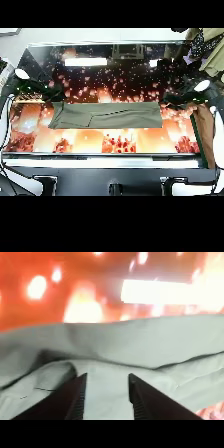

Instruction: Fold the clothes and pants, and hang the long-sleeved shirts on hangers.

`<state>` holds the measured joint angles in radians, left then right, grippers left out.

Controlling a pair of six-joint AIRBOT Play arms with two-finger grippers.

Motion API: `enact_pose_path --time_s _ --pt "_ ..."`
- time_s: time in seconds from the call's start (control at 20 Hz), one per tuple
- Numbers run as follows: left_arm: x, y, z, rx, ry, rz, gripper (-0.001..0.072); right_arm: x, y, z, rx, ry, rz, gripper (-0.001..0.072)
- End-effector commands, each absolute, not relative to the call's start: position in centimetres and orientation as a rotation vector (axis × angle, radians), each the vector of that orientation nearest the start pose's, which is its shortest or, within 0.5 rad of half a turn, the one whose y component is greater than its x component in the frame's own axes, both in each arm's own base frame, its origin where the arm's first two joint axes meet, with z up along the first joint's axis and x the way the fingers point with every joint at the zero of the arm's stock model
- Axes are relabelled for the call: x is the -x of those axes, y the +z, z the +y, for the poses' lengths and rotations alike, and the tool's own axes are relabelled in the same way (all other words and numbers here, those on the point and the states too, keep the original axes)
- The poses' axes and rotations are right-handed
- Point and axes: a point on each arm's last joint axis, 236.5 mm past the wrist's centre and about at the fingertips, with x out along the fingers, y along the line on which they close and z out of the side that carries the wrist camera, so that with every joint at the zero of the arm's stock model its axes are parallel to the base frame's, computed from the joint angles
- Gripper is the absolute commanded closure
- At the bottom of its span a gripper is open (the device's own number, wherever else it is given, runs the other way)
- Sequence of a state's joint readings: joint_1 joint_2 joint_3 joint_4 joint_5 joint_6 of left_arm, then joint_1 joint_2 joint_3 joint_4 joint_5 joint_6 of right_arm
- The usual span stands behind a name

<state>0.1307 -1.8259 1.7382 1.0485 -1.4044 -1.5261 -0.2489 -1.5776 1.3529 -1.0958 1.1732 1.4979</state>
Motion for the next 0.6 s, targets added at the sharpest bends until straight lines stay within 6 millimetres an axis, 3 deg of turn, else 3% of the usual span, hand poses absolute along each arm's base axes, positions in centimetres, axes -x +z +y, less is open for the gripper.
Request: enact_pose_path --time_s 0.0,0.05,0.2,0.3,0.55 --pt "-49.6 3.4 -3.8 0.43 -0.254 1.323 0.038 -43.8 -0.3 -5.1 -0.615 0.085 1.276 0.0221" --pt "-49.8 5.0 -3.4 0.407 -0.236 1.294 0.0379 -43.4 -0.8 -5.3 -0.639 0.111 1.29 0.0214" --pt "-49.2 8.3 -2.8 0.347 -0.204 1.245 0.0379 -42.2 -3.7 -3.1 -0.698 0.25 1.38 0.0153" --pt "-48.3 9.4 -2.7 0.329 -0.189 1.245 0.038 -41.8 -5.5 -2.0 -0.74 0.303 1.416 0.0153" --pt "-47.7 10.5 -2.8 0.336 -0.181 1.24 0.038 -42.5 -7.9 -0.6 -0.784 0.346 1.431 0.0156"
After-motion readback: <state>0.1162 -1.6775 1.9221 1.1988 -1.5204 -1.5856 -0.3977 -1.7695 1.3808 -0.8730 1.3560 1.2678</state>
